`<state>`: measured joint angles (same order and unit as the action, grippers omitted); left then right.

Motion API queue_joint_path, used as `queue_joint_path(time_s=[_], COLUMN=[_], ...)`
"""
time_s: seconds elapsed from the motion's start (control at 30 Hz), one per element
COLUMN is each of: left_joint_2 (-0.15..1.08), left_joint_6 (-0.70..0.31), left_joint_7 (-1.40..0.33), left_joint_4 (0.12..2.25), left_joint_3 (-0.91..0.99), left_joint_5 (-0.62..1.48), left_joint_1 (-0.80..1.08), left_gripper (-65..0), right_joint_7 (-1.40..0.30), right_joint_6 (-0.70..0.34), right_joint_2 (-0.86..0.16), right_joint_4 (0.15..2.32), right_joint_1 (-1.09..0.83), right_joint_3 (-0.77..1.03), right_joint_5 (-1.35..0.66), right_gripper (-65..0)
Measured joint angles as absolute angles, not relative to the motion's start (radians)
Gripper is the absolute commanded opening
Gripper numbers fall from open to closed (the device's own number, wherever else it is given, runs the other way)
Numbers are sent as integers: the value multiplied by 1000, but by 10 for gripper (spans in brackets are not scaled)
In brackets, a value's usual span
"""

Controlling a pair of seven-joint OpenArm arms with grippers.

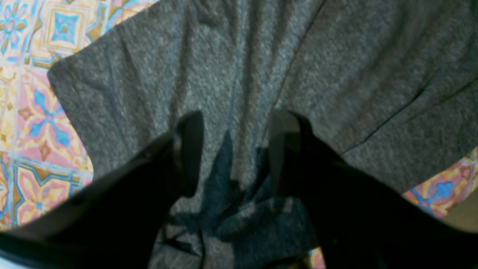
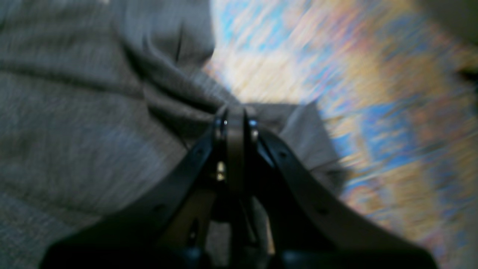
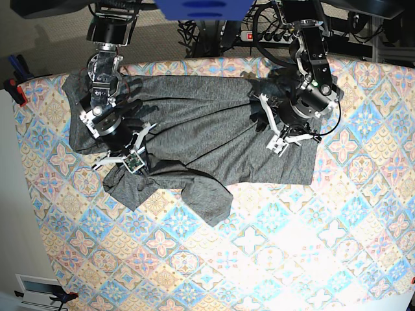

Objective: Layout the t-shirt on the table in an organized manner, then fold the t-shirt properly
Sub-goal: 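Lift the shirt side with the left gripper and fold it toward the right gripper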

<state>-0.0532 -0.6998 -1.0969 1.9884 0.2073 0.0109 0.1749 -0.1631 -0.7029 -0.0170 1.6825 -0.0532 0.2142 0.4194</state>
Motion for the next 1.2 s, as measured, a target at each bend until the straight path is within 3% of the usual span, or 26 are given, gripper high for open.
queue_joint_path(time_s=[0.17,0.33,0.47,0.7,0.87,1.03,1.2], left_joint_2=[-56,-56,-56,-58,-58,-50,-55], left_joint_6=[-700,-700,-700,-700,-700,-703,-708], left_joint_7=[-1097,-1097,-1098,-1097,-1099,-1101,-1094], left_joint_4=[1988,1988,1988,1988,1988,1987,1966], left_joint_3=[207,207,208,205,205,110,-18], left_joint_5=[11,11,8,10,10,6,-8], left_joint_1=[175,175,171,170,163,58,-146], left_gripper=[-374,-374,-374,-374,-371,-371,-371], right_joint_7=[-163,-169,-163,-157,-161,-163,-167], right_joint_6=[-707,-710,-690,-705,-668,-590,-621], right_joint_2=[-7,54,84,112,111,111,102], right_joint_4=[1742,1780,1888,1890,1888,1888,1886], right_joint_1=[-60,-70,-111,-142,-151,-145,-138], right_joint_3=[212,200,95,-187,-213,-127,-21], right_joint_5=[570,578,579,732,743,745,752], right_gripper=[-650,-650,-650,-650,-647,-516,-352])
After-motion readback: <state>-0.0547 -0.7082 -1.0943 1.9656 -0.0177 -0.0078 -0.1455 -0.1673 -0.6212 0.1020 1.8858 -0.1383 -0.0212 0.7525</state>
